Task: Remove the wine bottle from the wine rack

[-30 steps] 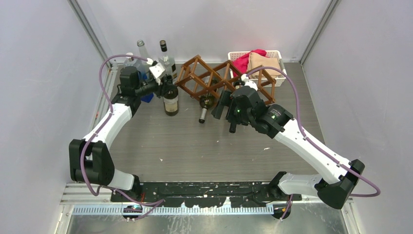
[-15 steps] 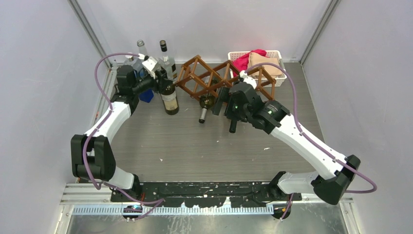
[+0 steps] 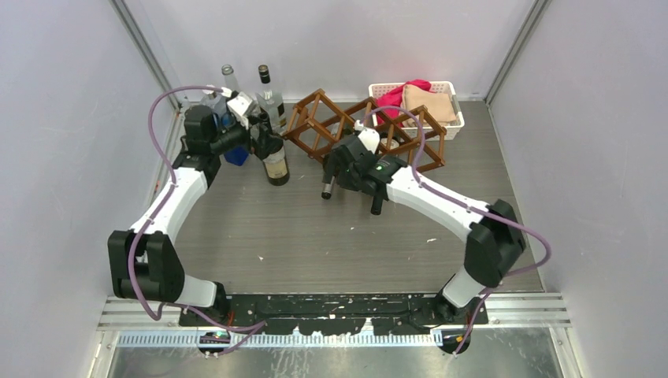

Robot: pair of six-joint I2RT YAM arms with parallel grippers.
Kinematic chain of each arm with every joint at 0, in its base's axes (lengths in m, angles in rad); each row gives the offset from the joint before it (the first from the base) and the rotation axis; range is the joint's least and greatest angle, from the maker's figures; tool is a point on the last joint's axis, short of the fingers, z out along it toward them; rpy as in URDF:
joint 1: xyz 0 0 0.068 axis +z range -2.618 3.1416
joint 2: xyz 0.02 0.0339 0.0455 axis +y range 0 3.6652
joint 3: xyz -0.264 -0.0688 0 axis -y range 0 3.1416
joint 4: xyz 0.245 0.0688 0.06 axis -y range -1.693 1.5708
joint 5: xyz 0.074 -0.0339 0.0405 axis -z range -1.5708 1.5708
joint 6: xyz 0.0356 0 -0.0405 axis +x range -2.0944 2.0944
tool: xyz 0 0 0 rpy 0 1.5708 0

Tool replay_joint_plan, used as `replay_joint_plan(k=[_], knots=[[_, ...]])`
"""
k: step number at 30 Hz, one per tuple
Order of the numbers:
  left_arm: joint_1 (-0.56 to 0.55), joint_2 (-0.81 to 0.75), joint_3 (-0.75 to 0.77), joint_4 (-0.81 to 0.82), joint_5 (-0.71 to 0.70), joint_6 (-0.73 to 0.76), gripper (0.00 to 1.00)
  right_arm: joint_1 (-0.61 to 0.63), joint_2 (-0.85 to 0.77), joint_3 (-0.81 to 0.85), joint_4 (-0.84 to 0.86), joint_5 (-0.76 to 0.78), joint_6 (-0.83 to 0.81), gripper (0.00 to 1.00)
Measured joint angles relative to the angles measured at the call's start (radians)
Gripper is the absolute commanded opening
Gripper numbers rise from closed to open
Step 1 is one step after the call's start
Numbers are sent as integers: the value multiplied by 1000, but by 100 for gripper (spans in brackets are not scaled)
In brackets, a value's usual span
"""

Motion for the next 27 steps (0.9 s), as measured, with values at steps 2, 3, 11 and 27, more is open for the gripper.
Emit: replay_joint_plan(k=[2,3,11,27], knots=[[5,-5,46,-79,-5,0,100,1,44,0,37,18,0,85],[8,-6,74,-121,-10,0,100,1,72,0,57,26,1,84],[52,-30,384,-515,-35,26,100,10,245,1,172,51,13,74],[115,-45,430,-847,-20,82,93,42,299,-37,340,136,72,27]])
